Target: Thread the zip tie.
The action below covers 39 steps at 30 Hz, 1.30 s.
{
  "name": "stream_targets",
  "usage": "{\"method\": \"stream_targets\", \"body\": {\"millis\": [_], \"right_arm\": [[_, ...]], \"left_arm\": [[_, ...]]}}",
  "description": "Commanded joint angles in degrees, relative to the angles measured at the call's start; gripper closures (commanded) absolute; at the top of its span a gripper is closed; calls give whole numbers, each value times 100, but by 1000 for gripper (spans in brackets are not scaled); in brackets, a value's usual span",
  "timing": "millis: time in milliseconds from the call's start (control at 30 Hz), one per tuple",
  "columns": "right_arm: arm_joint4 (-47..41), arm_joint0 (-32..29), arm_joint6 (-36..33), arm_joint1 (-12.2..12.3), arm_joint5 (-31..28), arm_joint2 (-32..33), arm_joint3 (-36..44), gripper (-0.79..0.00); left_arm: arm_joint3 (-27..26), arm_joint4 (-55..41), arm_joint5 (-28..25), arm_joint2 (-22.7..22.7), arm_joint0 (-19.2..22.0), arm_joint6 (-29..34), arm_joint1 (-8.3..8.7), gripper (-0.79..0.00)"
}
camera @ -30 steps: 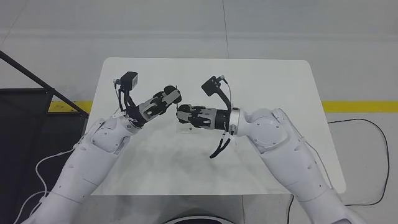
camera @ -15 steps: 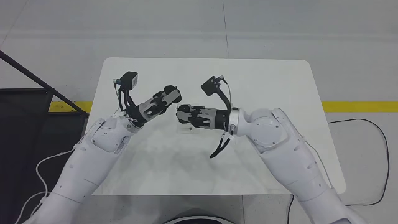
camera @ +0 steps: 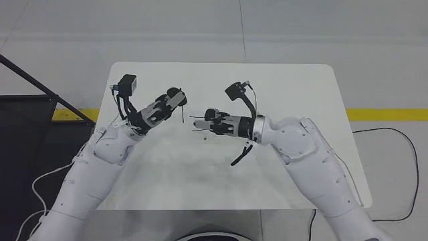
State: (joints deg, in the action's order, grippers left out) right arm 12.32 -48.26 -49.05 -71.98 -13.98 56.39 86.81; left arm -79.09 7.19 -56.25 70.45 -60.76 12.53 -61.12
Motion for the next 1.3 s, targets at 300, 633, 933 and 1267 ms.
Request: {"method": "stream_targets", "body": {"millis": [300, 633, 933, 1267], "right_arm": [[1081, -13, -209, 39, 1462, -120, -23, -785], [1123, -72, -131, 41, 1463, -127, -22, -785], [2036, 4, -174, -1, 2152, -499, 115, -785], [2509, 423, -277, -204, 2959, -1020, -177, -520]], "left_arm": [[-273, 1630, 226, 419, -393, -568, 3, 0], [-273, 1630, 226, 419, -393, -568, 3, 0], [-260, 2567, 511, 489, -541, -1306, -58, 0], [40, 3180, 402, 414, -507, -1840, -128, 0]]}}
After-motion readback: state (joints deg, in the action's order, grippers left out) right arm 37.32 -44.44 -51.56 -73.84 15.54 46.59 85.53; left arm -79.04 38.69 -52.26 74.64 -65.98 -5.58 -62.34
